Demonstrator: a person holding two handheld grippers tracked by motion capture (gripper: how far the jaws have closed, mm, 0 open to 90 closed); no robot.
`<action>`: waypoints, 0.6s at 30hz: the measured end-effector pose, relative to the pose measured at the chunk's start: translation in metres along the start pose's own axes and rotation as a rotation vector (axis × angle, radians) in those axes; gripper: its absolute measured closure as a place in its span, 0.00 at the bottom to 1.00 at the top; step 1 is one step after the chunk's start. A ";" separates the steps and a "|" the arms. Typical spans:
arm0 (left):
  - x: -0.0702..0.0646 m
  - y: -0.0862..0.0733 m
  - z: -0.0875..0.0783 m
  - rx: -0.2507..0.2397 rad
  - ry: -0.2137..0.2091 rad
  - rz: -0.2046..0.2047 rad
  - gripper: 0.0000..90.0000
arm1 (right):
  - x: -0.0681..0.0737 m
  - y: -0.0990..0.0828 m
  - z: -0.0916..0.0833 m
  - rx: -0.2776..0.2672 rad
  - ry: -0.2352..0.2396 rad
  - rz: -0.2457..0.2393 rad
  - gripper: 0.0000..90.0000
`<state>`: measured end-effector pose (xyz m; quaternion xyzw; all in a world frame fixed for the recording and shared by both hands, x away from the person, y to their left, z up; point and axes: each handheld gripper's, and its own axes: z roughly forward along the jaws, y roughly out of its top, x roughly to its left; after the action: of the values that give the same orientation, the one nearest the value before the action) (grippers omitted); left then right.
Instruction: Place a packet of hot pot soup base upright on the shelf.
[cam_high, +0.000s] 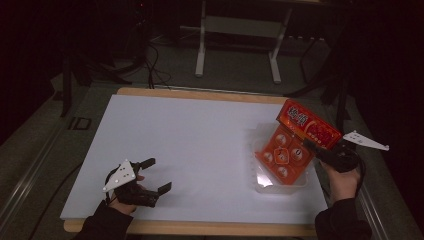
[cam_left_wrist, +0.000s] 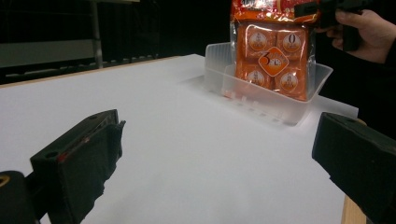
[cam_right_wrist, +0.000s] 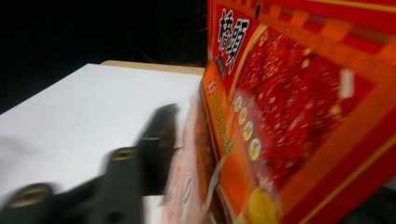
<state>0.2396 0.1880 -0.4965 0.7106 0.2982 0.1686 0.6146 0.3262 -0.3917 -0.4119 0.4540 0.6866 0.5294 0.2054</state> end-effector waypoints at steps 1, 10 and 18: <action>0.000 0.000 0.000 -0.001 0.000 0.000 0.02 | 0.000 -0.001 -0.001 0.006 -0.017 -0.001 0.42; -0.003 0.000 0.001 0.000 -0.007 0.011 0.02 | 0.005 -0.004 -0.010 -0.021 -0.076 -0.024 0.16; -0.002 0.001 0.000 0.003 -0.005 0.014 0.02 | 0.012 -0.010 -0.027 -0.020 -0.142 -0.042 0.16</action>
<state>0.2383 0.1865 -0.4958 0.7141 0.2919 0.1709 0.6129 0.2957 -0.3968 -0.4090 0.4736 0.6746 0.4982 0.2691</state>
